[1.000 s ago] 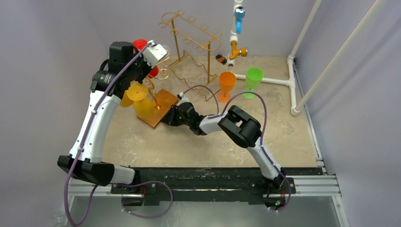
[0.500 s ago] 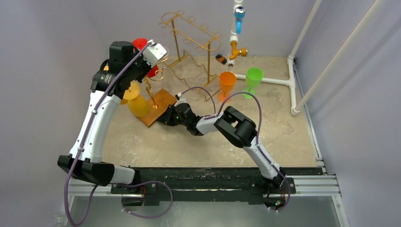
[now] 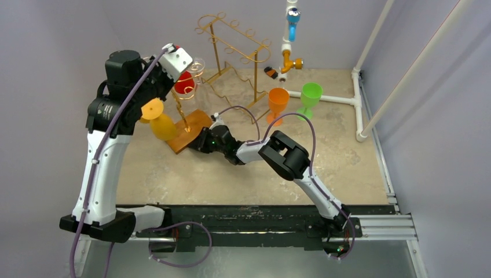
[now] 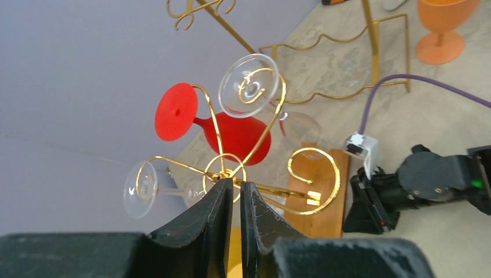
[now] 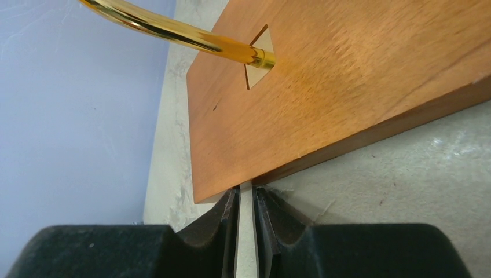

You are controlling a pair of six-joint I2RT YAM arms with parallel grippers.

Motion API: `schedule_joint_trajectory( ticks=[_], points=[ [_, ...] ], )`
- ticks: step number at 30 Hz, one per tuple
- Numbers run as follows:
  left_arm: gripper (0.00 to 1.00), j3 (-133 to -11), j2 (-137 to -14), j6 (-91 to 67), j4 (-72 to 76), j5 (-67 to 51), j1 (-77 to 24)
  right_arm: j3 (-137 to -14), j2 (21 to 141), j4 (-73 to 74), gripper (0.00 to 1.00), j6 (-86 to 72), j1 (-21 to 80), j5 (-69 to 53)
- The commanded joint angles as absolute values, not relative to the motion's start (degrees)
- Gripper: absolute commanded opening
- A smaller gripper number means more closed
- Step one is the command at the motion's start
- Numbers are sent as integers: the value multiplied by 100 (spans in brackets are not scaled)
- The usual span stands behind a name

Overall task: Place the wine glass upside down on the wine glass rack
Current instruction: Adjust the wine rack at the center of the board.

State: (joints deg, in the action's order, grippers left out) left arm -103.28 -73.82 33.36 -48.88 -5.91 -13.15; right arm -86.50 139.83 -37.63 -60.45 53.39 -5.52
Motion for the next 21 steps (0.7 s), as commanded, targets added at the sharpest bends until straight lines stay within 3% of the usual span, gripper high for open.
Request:
schedule_joint_trajectory(
  ticks=[1, 21],
  points=[
    [16, -10393, -7047, 3124, -5461, -1514, -1310, -8992, 14218, -3466, 23, -6129, 5311, -296],
    [25, -10045, -6905, 4089, -6624, -2204, -1310, -10249, 14723, -2847, 28, -6113, 5111, 219]
  ],
)
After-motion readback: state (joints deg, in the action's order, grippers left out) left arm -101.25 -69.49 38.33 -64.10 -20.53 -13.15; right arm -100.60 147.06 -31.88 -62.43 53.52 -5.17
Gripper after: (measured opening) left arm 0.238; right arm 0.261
